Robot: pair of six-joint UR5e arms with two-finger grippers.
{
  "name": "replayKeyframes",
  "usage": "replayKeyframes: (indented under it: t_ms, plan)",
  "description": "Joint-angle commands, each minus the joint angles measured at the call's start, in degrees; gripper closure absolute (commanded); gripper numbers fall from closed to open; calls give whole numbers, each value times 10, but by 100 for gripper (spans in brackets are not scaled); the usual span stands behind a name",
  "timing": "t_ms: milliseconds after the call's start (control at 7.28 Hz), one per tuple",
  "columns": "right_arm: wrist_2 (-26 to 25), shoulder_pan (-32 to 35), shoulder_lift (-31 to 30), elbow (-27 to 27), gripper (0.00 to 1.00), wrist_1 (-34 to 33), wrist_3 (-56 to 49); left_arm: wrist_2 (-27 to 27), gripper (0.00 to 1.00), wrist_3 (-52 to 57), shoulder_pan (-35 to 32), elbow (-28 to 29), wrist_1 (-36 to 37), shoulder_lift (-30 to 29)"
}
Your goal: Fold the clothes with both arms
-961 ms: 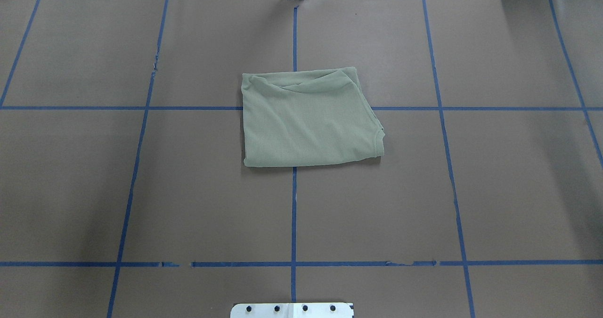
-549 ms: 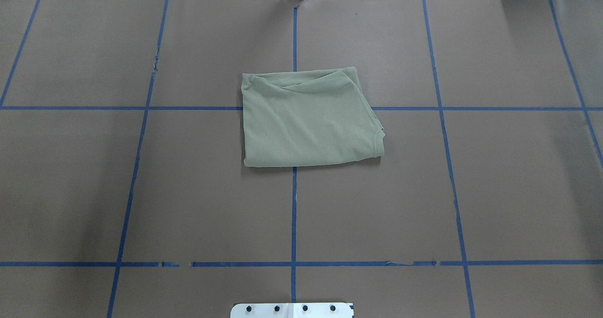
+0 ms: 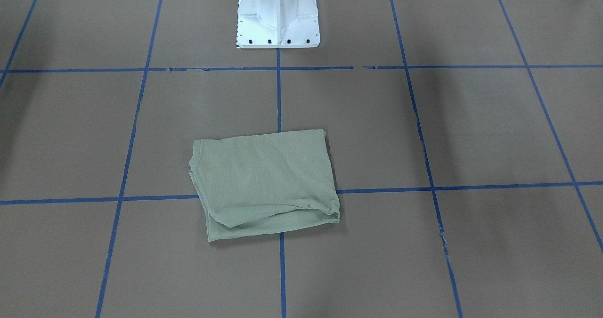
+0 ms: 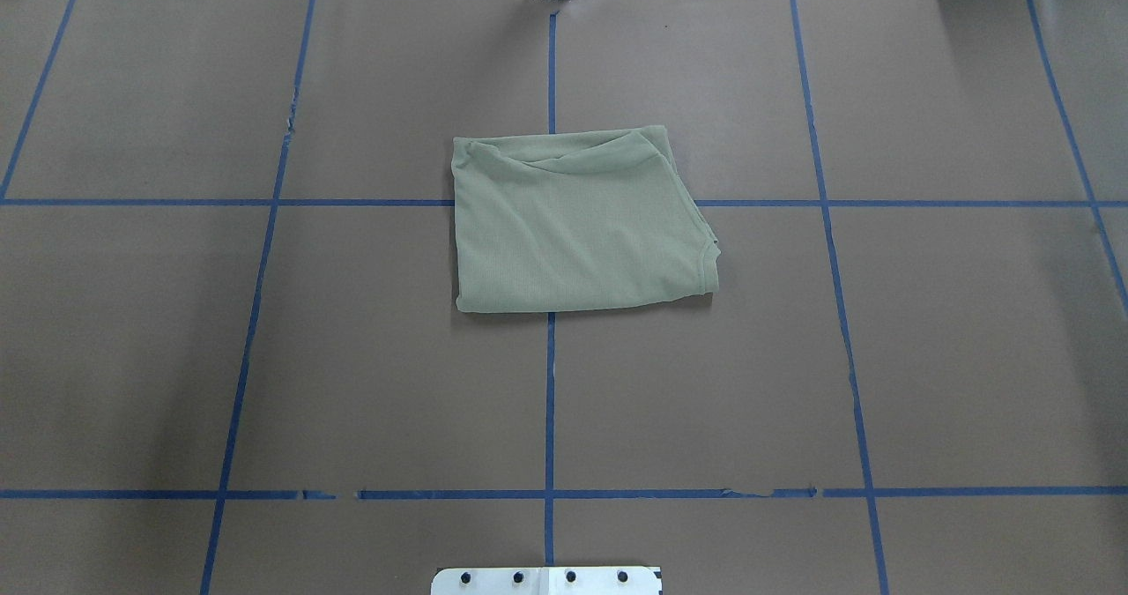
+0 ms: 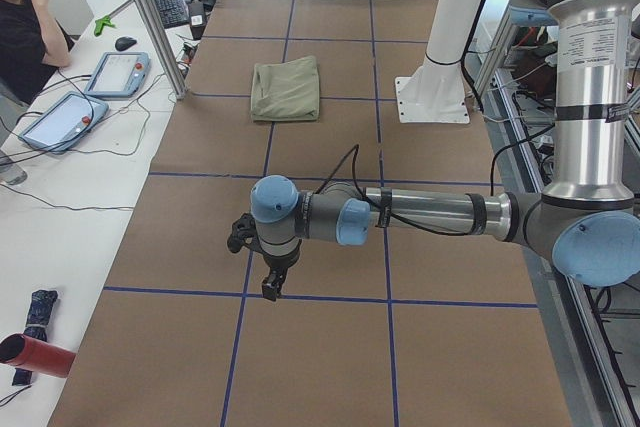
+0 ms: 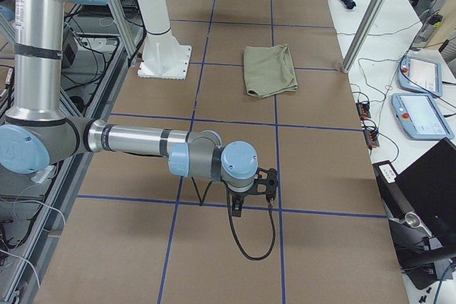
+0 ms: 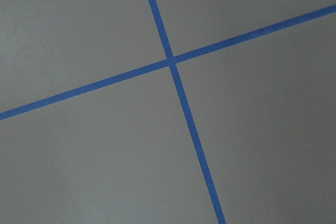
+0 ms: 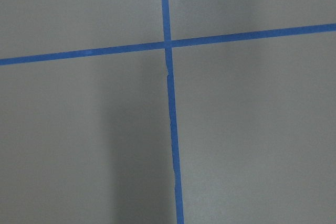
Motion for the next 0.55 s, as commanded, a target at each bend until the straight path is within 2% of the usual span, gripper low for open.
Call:
replayKeyframes:
  t_ms: [0, 412]
  plan:
    - [0, 3, -3, 5, 0, 0, 1, 0, 0, -5, -3, -1, 0, 0]
    - [0, 3, -3, 4, 0, 0, 8, -2, 0, -144, -3, -5, -1, -3]
